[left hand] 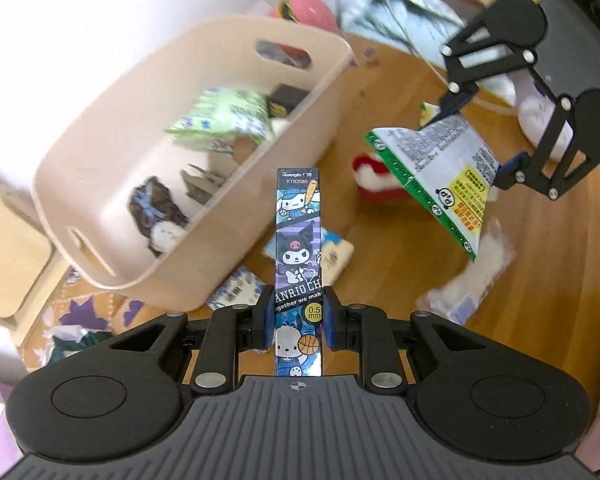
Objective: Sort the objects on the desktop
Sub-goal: 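Grasp the purple cartoon stick pack with the left tool, then carry the snack bag and stick pack over the basket and release both, then withdraw both tools toward the white plush and blue tissue pack, then grasp the white-and-red plush with the right tool while the left tool grasps the blue tissue pack, then carry the plush and blue tissue pack over the basket and release both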
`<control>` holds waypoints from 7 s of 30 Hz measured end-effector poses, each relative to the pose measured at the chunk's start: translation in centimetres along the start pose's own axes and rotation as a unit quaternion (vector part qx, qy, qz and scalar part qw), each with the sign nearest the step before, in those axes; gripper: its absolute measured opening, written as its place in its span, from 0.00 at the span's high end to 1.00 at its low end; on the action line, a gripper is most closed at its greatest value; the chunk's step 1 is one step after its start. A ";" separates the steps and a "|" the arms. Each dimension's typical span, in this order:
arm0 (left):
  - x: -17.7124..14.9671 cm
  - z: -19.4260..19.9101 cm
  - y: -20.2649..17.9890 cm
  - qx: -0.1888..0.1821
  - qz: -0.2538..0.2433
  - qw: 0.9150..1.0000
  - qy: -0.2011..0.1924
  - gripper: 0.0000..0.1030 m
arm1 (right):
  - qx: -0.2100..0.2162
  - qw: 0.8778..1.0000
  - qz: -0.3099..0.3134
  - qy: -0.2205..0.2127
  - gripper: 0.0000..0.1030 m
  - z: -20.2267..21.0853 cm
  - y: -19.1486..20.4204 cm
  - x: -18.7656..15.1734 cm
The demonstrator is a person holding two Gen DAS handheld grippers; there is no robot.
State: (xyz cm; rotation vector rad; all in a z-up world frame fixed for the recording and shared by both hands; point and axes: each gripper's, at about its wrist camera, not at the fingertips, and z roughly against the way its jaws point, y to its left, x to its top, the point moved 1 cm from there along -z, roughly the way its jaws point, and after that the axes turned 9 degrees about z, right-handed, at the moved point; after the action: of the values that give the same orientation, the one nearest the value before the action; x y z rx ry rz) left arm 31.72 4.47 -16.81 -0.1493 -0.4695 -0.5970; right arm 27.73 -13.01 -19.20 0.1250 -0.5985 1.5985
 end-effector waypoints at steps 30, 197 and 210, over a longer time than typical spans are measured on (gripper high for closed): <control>7.8 2.0 7.8 0.109 0.266 0.947 -0.143 0.78 | -0.155 0.947 -0.271 -0.073 0.52 1.9 -14.8 1.0; 10.3 2.1 5.6 0.216 0.310 0.910 -0.173 0.55 | -0.139 0.921 -0.346 -0.115 0.59 0.4 -17.8 3.9; 9.8 -4.2 5.9 0.200 0.314 0.924 -0.086 0.55 | -0.083 0.925 -0.367 -0.052 0.59 -7.4 -17.8 3.8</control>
State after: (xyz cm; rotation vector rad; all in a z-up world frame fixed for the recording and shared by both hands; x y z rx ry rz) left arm 43.79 3.28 -15.97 0.0436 -0.6654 0.1498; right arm 46.23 -6.33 -18.55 0.2738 -0.6644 0.8134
